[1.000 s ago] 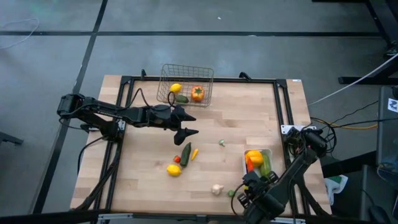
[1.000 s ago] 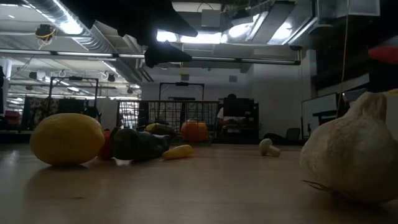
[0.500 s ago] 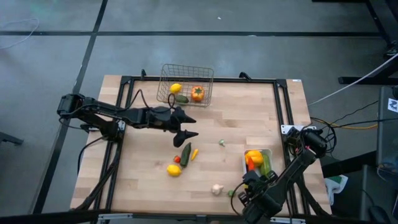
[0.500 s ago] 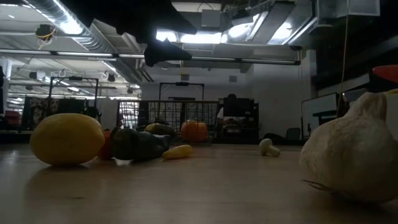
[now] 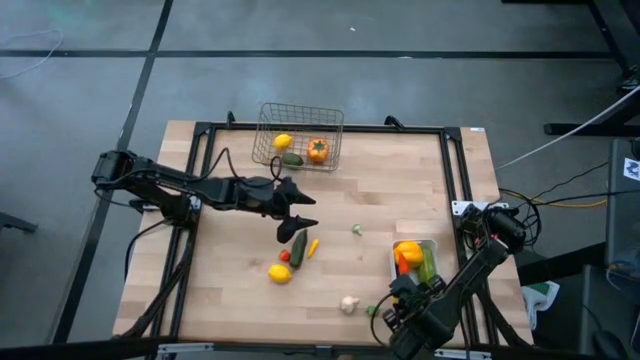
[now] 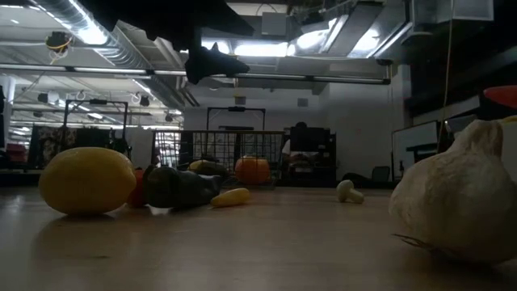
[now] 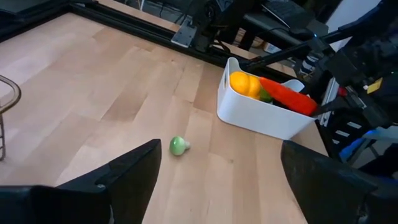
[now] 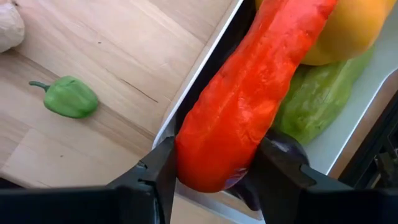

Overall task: Sort produce into baskets
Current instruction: Put the carrot into the white bin

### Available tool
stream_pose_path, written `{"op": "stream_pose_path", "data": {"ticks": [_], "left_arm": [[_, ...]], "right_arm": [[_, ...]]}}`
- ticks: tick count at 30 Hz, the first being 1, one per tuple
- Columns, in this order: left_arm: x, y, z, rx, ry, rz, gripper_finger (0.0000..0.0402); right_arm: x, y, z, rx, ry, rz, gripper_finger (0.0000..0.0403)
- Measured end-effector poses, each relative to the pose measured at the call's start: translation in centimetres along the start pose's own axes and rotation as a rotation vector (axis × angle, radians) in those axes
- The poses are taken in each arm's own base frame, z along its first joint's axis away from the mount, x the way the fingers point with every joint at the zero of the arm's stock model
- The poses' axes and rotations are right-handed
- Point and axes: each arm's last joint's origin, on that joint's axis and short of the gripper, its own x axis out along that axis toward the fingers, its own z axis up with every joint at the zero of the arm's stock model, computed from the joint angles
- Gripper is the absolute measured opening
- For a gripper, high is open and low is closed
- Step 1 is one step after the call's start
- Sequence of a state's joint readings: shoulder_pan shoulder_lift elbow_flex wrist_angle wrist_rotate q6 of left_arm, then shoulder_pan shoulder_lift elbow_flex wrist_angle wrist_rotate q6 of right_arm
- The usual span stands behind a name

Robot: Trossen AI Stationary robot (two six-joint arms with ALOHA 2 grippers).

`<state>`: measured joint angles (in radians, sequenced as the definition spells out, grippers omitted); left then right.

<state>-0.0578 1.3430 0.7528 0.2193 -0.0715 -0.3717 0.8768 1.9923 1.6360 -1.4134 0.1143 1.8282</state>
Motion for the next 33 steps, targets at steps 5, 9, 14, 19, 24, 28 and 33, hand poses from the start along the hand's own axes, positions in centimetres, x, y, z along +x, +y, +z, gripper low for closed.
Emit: {"op": "stream_pose_path", "data": {"ticks": [5, 9, 14, 19, 24, 28, 33], "left_arm": [[0.0, -0.2, -0.1, -0.016, -0.004, 0.012, 0.0327], [0.0, -0.2, -0.1, -0.039, -0.003, 0.014, 0.0327], [-0.1, -0.4, -0.7, -0.038, 0.034, 0.058, 0.0327], [-0.2, -0.4, -1.8, -0.061, 0.109, 0.133, 0.0327], [-0.5, -0.4, -2.9, -0.096, 0.182, 0.215, 0.0327], [-0.7, -0.4, -3.7, -0.138, 0.231, 0.271, 0.0327], [0.0, -0.7, -5.2, -0.175, 0.291, 0.315, 0.0327]], "right_arm": [[0.0, 0.1, 0.0, 0.003, 0.020, 0.005, 0.0168], [0.0, 0.2, 0.0, 0.005, 0.025, 0.017, 0.0172], [0.0, 0.3, 0.0, 0.005, 0.027, 0.024, 0.0226], [0.0, 0.3, -0.1, 0.006, 0.028, 0.026, 0.0292], [0.0, 0.3, -0.1, 0.005, 0.028, 0.024, 0.0329], [0.0, 0.2, 0.0, 0.005, 0.034, 0.016, 0.0342], [-0.4, 0.0, 0.1, 0.004, 0.033, 0.010, 0.0344]]}}
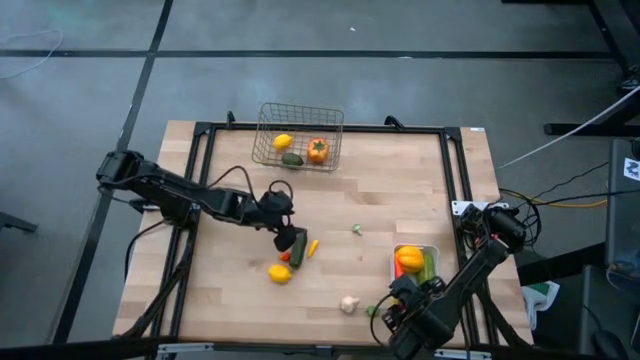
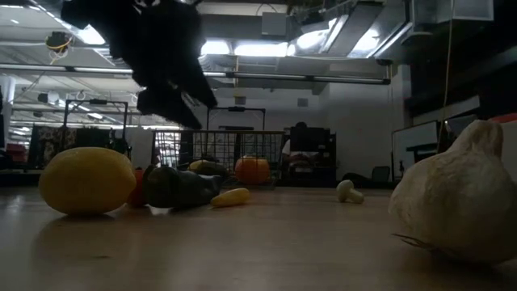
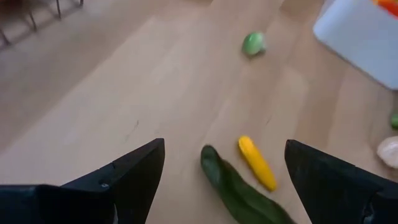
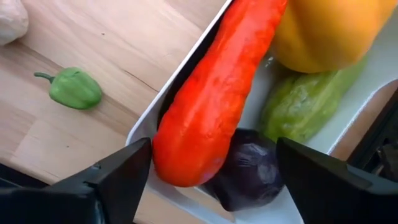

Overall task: Sort produce into baskets
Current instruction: Put the carrot into the white bin, then put the cucumber into the white bin

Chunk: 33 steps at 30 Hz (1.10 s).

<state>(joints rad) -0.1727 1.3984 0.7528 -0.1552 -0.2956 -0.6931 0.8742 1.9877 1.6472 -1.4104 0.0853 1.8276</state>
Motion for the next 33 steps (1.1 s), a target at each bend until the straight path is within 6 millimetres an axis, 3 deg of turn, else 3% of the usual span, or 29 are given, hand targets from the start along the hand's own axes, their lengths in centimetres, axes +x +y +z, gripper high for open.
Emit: {"op": "stream_pose_path", "data": {"ticks": [23, 33], "left_arm": [[5.0, -1.5, -4.9, -0.109, 0.138, 0.058, 0.0327], [5.8, -1.8, -5.3, -0.140, 0.131, 0.047, 0.0323]], "right_arm": [[-3.5, -0.6, 0.4, -0.004, -0.015, -0.013, 0.0344], [-3.7, -0.7, 0.6, -0.004, -0.047, -0.001, 0.0344]]}}
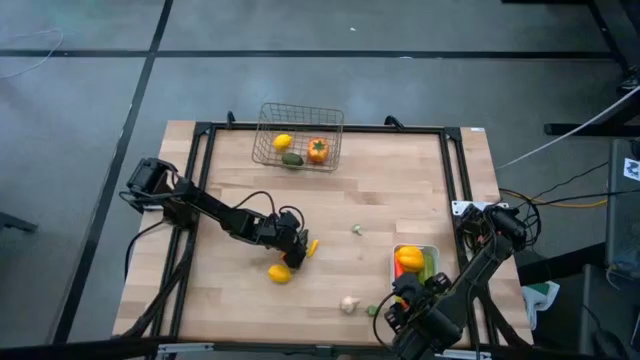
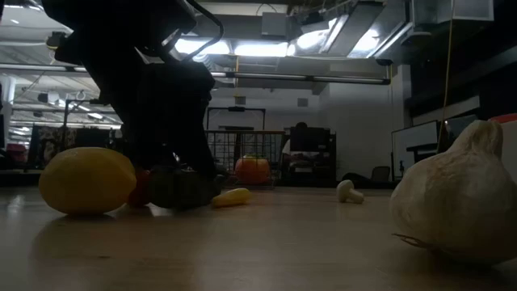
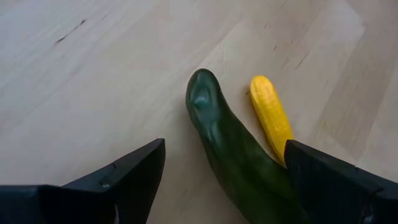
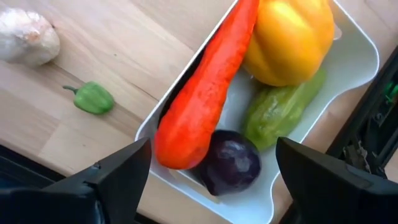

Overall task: Sort produce into baskets
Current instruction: Put the cucumber into the white bin

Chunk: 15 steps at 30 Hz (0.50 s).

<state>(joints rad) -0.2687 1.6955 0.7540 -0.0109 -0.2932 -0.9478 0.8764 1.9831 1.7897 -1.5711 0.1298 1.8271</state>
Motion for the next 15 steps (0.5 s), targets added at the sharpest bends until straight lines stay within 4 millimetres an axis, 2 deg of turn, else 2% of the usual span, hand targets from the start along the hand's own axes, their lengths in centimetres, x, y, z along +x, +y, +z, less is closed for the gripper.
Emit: {"op": "stream_pose_path", "data": {"ticks": [5, 15], "left_arm": [[0.00, 0.01, -0.01, -0.014, 0.002, 0.000, 0.0288], [0.01, 0.01, 0.01, -0.016, 0.002, -0.001, 0.0185]], "right_arm": [[0.00, 0.05, 0.13, 0.000, -0.047, 0.014, 0.0344], [-0.07, 0.50, 0.46, 0.009, -0.183, 0.088, 0.0344]]}}
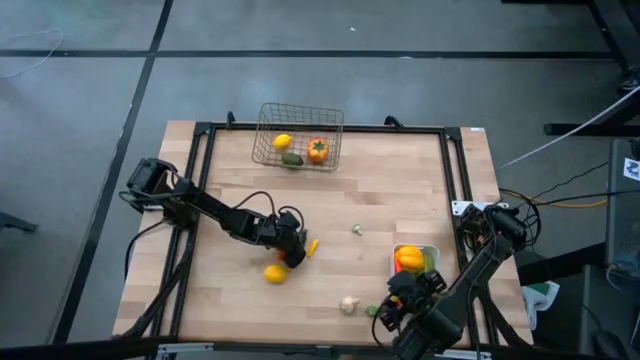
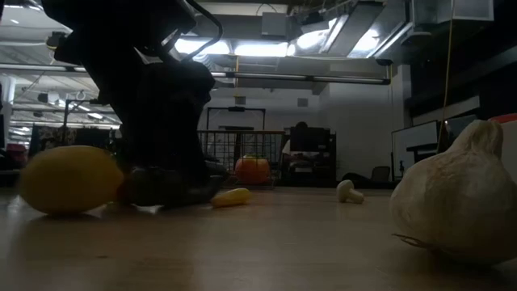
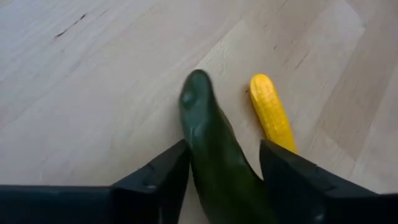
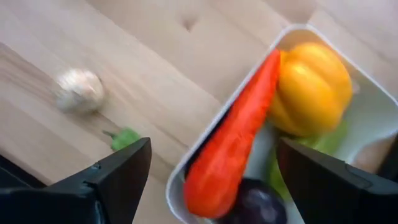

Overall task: Sort produce into baskets
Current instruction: Put the cucumber into the white bin

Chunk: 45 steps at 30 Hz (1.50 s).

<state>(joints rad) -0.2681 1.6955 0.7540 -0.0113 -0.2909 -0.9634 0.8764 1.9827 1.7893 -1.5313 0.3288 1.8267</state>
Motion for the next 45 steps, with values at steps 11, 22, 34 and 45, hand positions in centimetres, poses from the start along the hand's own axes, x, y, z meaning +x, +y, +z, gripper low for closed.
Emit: {"op": "stream_pose_path", "data": {"ticks": [11, 22, 34, 45], "left_arm": [[0.0, 0.0, 0.1, -0.002, -0.003, -0.002, 0.0102], [0.1, -0.8, 1.4, -0.002, -0.107, -0.112, 0.0100], [-1.6, -3.5, 5.4, -0.003, -0.461, -0.446, 0.0102], [-4.8, -5.8, 6.4, 0.148, -0.798, -0.655, 0.0106]], "right_arm": [[-0.1, 0.2, 0.4, 0.005, -0.147, 0.053, 0.0344], [-0.2, 0.5, 0.7, 0.017, -0.275, 0.108, 0.0344], [-0.1, 1.1, 1.7, 0.055, -0.416, 0.167, 0.0344], [0.8, 2.7, 5.2, 0.003, -0.545, 0.191, 0.0344]]}}
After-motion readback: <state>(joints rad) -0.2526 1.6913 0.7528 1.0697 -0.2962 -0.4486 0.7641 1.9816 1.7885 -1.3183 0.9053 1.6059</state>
